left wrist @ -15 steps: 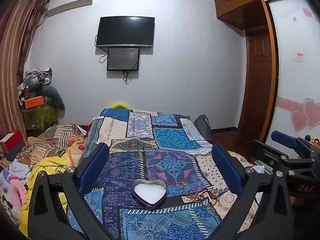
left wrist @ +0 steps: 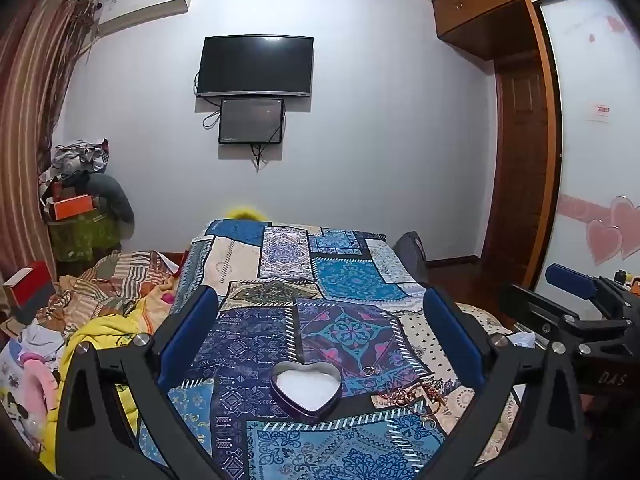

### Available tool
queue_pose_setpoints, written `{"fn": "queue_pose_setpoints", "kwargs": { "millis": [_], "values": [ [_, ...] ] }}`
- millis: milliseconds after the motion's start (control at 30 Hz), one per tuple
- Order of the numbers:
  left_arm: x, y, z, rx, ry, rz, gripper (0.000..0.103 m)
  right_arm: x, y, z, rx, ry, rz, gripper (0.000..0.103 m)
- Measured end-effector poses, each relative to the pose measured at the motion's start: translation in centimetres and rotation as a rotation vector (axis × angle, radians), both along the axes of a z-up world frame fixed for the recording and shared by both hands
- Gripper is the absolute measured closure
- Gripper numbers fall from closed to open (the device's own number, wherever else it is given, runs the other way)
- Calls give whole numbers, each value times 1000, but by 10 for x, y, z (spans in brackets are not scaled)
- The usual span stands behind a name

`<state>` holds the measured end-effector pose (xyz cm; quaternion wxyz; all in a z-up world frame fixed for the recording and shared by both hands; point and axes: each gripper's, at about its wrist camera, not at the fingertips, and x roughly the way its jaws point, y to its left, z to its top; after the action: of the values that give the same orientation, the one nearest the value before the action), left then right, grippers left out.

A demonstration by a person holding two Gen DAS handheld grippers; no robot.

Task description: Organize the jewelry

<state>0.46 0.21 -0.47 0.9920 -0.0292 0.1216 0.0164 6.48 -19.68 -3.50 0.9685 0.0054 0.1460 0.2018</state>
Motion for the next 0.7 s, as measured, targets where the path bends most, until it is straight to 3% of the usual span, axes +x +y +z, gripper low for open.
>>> {"fn": "queue_pose_setpoints", "kwargs": {
  "millis": [700],
  "values": [
    [-1, -3, 0, 10, -2, 1, 0, 0, 1, -2, -4, 1, 0, 3]
  ]
}}
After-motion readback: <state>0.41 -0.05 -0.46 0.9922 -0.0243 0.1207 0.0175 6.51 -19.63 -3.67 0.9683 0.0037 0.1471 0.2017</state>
